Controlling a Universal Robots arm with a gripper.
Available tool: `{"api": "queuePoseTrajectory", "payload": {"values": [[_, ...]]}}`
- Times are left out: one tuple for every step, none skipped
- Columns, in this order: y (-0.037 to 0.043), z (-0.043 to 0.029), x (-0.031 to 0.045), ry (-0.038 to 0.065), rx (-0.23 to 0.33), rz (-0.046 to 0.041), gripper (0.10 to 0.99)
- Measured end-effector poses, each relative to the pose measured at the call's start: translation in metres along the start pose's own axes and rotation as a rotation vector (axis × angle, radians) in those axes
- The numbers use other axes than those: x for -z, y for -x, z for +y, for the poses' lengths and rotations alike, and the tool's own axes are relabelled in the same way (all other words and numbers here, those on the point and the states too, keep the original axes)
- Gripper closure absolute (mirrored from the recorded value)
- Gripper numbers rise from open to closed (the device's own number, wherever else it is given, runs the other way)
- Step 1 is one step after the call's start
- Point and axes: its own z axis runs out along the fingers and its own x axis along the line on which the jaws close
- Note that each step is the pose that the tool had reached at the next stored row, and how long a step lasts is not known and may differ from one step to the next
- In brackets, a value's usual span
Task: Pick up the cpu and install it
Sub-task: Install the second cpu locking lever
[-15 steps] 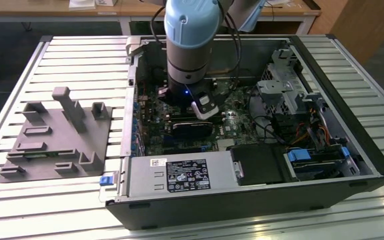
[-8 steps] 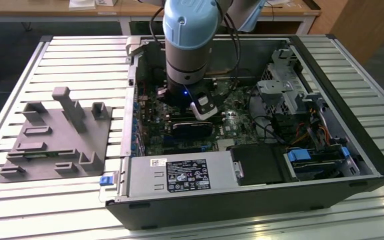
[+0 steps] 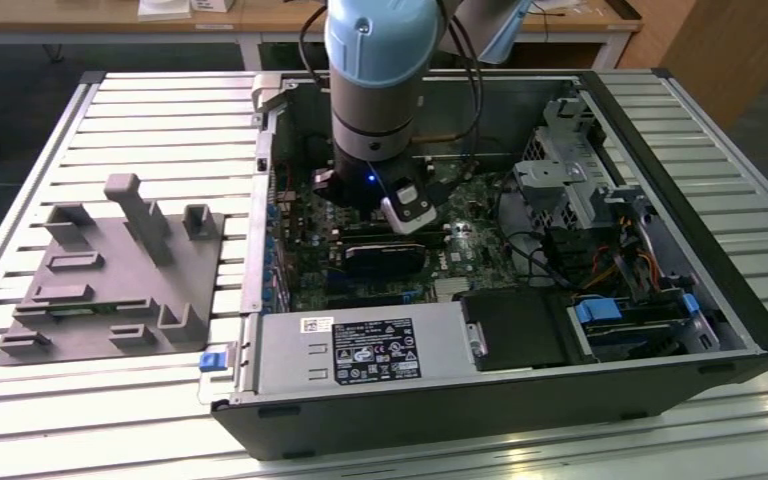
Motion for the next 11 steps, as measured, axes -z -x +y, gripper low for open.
{"api": "queuePoseTrajectory", "payload": {"values": [[0.0,0.0004,0.0015,0.0,0.0,0.0,0.98],[-0.0001,0.0009,0.0033,0.0,0.0,-0.0001,0.98],[-0.0001,0.0015,0.0055,0.0,0.0,-0.0001,0.98],[-0.0001,0.0024,0.0086,0.0,0.0,0.0,0.98],[-0.0002,0.0031,0.0111,0.0,0.0,-0.0001,0.98],[-0.0002,0.0038,0.0137,0.0,0.0,-0.0001,0.98],[-0.0002,0.0045,0.0164,0.0,0.0,0.0,0.98],[-0.0002,0.0053,0.0192,0.0,0.0,-0.0001,0.98],[-0.0003,0.006,0.0217,0.0,0.0,0.0,0.98],[-0.0003,0.0067,0.024,0.0,0.0,0.0,0.98],[-0.0003,0.0073,0.0265,0.0,0.0,0.0,0.98]]}}
